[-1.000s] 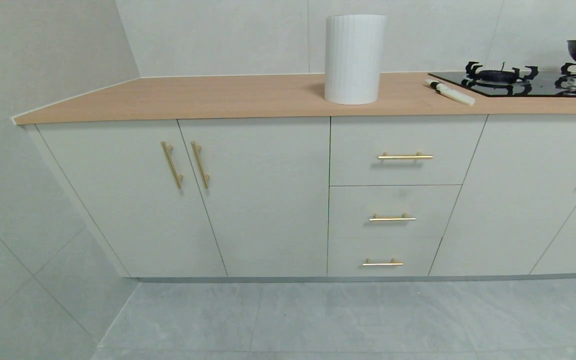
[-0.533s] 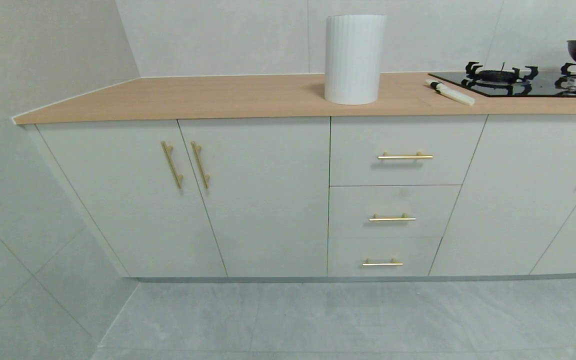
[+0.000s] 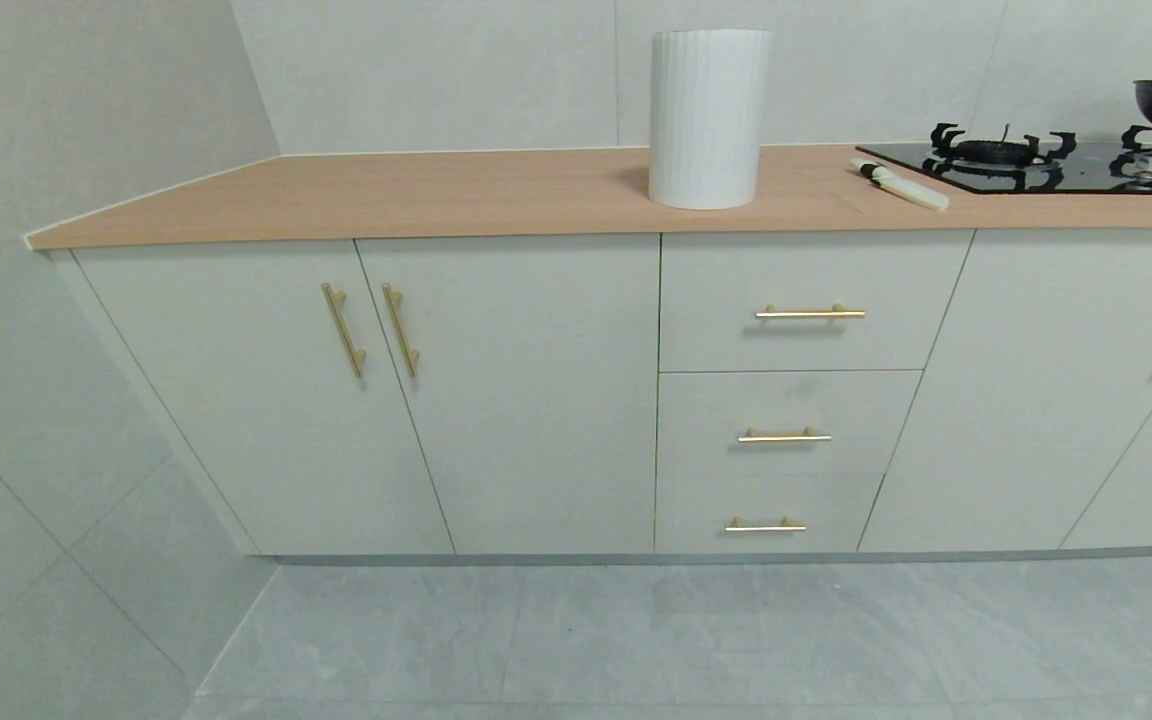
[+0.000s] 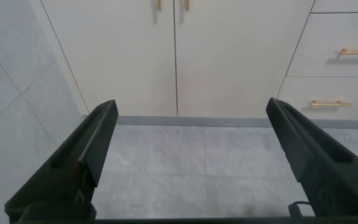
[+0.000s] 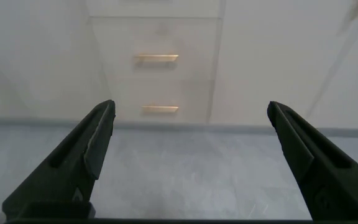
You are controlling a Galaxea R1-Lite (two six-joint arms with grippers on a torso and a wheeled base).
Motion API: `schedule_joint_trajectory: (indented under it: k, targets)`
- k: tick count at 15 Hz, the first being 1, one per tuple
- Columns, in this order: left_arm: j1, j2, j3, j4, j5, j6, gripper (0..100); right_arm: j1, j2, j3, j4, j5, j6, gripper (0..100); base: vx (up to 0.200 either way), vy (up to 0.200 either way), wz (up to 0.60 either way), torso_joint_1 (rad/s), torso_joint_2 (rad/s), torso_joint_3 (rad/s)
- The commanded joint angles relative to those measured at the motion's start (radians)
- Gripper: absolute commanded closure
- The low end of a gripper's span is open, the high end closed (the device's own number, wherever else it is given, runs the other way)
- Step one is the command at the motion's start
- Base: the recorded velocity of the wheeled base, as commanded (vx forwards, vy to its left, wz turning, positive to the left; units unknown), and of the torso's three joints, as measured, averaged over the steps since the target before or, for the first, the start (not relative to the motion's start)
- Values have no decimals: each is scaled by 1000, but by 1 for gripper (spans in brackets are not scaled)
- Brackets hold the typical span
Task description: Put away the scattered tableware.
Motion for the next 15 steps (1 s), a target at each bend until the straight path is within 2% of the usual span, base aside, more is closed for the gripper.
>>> schedule_joint_trajectory:
  k: [1, 11, 15]
  targets:
    - [0, 0, 0, 0, 0, 0, 0, 0, 2, 0, 0, 3, 1, 0, 0, 0, 0, 0, 0, 0]
    - [0, 0, 0, 0, 0, 1, 0, 0, 2, 0, 0, 0, 4, 0, 0, 0, 0, 0, 0, 0]
    - [0, 0, 0, 1, 0, 0, 0, 0, 2, 0, 0, 0, 4, 0, 200, 0, 0, 2, -1, -1]
